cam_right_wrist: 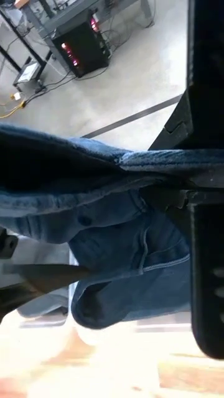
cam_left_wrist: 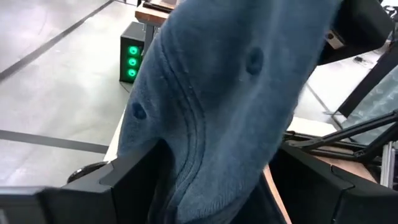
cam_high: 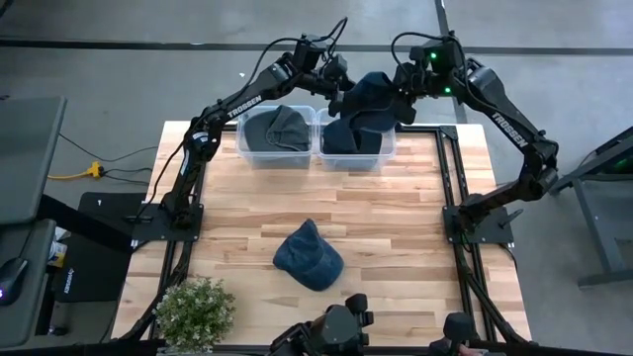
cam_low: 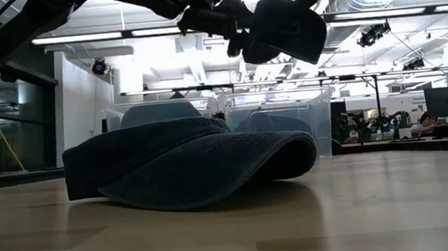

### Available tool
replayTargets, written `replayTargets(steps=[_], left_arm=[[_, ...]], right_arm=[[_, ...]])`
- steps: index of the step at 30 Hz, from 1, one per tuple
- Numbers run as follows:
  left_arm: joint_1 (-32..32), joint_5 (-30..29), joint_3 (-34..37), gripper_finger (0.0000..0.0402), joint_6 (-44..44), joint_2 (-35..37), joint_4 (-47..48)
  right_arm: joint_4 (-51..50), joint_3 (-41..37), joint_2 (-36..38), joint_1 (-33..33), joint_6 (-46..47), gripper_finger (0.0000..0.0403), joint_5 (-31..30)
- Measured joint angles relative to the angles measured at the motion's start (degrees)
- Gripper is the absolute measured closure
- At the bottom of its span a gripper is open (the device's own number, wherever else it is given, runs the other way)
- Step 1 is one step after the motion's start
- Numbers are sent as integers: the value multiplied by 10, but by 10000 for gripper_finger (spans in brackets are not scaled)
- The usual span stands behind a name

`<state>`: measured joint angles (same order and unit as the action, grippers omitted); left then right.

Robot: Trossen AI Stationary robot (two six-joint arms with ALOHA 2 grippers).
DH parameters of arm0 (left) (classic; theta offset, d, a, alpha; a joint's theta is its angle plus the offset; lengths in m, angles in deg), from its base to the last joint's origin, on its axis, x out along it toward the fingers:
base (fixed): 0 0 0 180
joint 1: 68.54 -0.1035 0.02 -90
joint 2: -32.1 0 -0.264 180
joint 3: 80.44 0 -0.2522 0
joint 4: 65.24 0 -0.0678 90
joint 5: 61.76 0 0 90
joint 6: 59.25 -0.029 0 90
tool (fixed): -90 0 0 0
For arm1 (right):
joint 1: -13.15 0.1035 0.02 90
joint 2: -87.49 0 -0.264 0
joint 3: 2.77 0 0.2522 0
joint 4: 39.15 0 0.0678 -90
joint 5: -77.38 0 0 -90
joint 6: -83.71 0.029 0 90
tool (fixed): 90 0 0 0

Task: Pick & Place hat
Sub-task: Put the top blue cap into the right transparent bin

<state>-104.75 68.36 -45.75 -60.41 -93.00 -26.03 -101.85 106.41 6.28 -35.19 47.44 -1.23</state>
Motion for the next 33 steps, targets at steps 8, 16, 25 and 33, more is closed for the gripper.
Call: replayTargets(steps=[8, 16, 25, 33], left_arm=[[0, 2, 0, 136, 50, 0, -12], [0, 9, 0, 265, 86, 0, -20], [2, 37, 0, 396, 92, 0, -18], [3, 29, 0, 399, 105, 0, -18]], right_arm=[[4, 0, 0, 0, 3, 375, 22], [4, 0, 0, 0, 13, 375, 22], [3, 0, 0, 0, 16, 375, 21], [4, 0, 0, 0, 28, 323, -7]])
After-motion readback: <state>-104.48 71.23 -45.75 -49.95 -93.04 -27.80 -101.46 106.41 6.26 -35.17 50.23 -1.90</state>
